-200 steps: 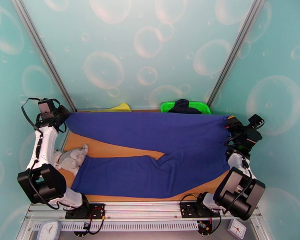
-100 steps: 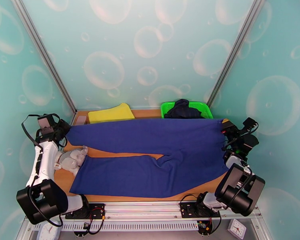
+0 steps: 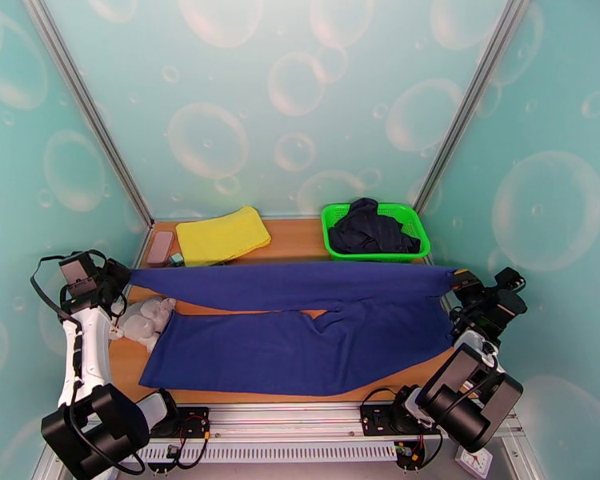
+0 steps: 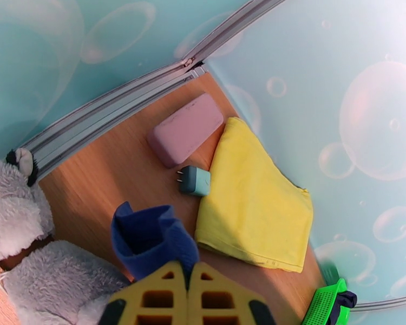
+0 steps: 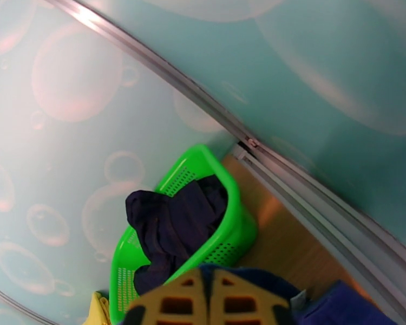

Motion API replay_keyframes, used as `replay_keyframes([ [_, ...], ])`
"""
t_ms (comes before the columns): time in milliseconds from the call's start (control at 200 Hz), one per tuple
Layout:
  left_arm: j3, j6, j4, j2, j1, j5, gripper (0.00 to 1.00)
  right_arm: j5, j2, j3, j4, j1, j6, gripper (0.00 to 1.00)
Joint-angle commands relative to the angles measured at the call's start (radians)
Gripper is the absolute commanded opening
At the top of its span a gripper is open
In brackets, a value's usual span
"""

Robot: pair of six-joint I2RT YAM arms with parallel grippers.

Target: Fold and stack the trousers

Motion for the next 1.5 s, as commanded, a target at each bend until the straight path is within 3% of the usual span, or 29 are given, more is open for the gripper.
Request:
replay_keyframes([
  [0, -0.044, -0.018, 0.042, -0.052, 0.029, 0.031, 0.0, 0.014, -0.032, -0.016, -0.045, -0.06, 0.003, 0.0],
  [310, -0.145, -0.014, 0.024, -0.159, 0.106, 0.078, 0.0, 0.015, -0.071, -0.09, -0.026, -0.135, 0.026, 0.0],
  [440, -0.176, -0.005, 0.027, -0.182, 0.162, 0.161, 0.0, 0.033, -0.087, -0.104, -0.007, -0.14, 0.054, 0.0],
  [600, -0.186, -0.003, 0.048, -0.187, 0.204, 0.27, 0.0, 0.122, -0.14, -0.088, -0.083, -0.144, 0.047, 0.0],
  [770, -0.201, -0.028, 0.067, -0.208, 0.217, 0.313, 0.0, 0.258, -0.234, -0.111, -0.108, -0.155, 0.008, 0.0],
  [1110, -0.235, -0.015, -0.006, -0.299, 0.256, 0.33, 0.0, 0.222, -0.192, -0.188, 0.014, -0.191, 0.067, 0.0],
  [1295, -0.315, -0.042, 0.009, -0.351, 0.311, 0.41, 0.0, 0.286, -0.256, -0.201, -0.057, -0.199, 0.069, 0.0],
  [1495, -0.334, -0.029, 0.001, -0.392, 0.31, 0.497, 0.01, 0.334, -0.311, -0.19, -0.159, -0.237, 0.046, 0.0],
])
